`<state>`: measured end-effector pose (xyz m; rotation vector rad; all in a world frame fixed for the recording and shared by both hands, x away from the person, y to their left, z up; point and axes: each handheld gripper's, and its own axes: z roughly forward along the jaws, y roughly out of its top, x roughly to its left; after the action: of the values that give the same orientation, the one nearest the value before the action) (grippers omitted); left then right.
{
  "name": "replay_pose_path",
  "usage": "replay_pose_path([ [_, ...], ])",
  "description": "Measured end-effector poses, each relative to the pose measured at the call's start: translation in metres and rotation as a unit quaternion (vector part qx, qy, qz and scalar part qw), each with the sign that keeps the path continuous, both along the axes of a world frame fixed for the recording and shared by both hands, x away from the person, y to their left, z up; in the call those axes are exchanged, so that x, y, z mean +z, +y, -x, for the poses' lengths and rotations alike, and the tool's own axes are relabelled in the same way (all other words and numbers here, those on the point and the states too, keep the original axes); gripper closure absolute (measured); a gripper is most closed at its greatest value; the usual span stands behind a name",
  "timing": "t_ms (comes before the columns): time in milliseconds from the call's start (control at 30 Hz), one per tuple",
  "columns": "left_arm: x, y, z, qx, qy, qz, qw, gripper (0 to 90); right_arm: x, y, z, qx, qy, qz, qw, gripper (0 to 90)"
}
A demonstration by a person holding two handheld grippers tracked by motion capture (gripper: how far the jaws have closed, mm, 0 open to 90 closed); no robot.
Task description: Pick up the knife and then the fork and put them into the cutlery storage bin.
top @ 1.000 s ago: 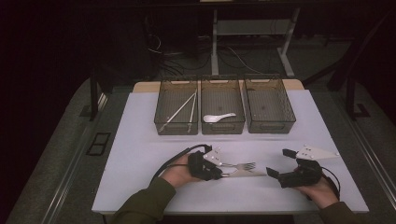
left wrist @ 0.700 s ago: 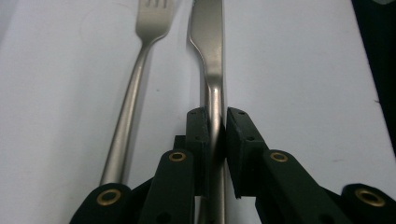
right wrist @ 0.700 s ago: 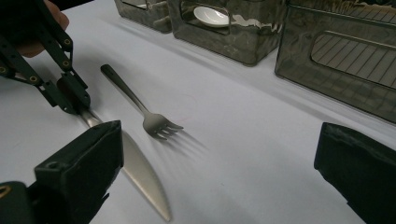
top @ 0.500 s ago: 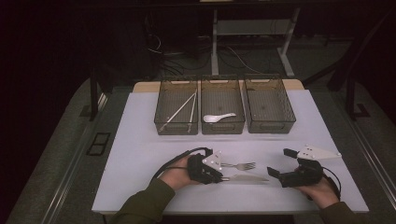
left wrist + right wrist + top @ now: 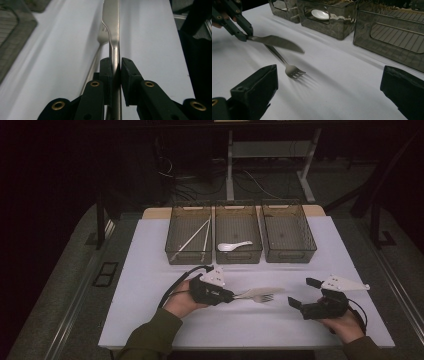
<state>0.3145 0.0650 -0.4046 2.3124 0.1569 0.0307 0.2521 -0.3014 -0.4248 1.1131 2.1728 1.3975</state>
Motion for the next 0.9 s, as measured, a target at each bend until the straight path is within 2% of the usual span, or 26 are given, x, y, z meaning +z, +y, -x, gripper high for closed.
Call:
replay_pose_path([
  [100, 0.002, 0.005, -0.003, 0.018, -0.003, 0.006, 0.9998, 78.6, 0.003, -0.001, 0.001, 0.001, 0.001, -0.013, 0.9999, 1.5],
  [200, 0.005, 0.006, -0.005, 0.042, -0.009, 0.014, 0.9990, 78.6, 0.006, 0.002, 0.002, 0.009, 0.005, -0.022, 0.9997, 5.5],
  [367, 0.009, 0.005, -0.005, 0.079, -0.019, 0.024, 0.9964, 78.6, 0.011, 0.021, -0.005, 0.038, 0.032, -0.050, 0.9975, 14.9],
  [500, 0.013, 0.001, -0.004, 0.100, -0.026, 0.037, 0.9940, 78.6, 0.016, 0.046, -0.015, 0.065, 0.055, -0.084, 0.9928, 24.3],
  [633, 0.017, -0.004, -0.001, 0.120, -0.036, 0.047, 0.9911, 78.6, 0.015, 0.070, -0.030, 0.078, 0.076, -0.109, 0.9879, 32.0],
  [833, 0.018, -0.013, 0.004, 0.134, -0.050, 0.056, 0.9881, 78.6, 0.016, 0.083, -0.050, 0.075, 0.093, -0.156, 0.9805, 45.3],
  [900, 0.019, -0.015, 0.005, 0.137, -0.057, 0.059, 0.9872, 78.6, 0.017, 0.085, -0.056, 0.069, 0.098, -0.164, 0.9792, 48.4],
])
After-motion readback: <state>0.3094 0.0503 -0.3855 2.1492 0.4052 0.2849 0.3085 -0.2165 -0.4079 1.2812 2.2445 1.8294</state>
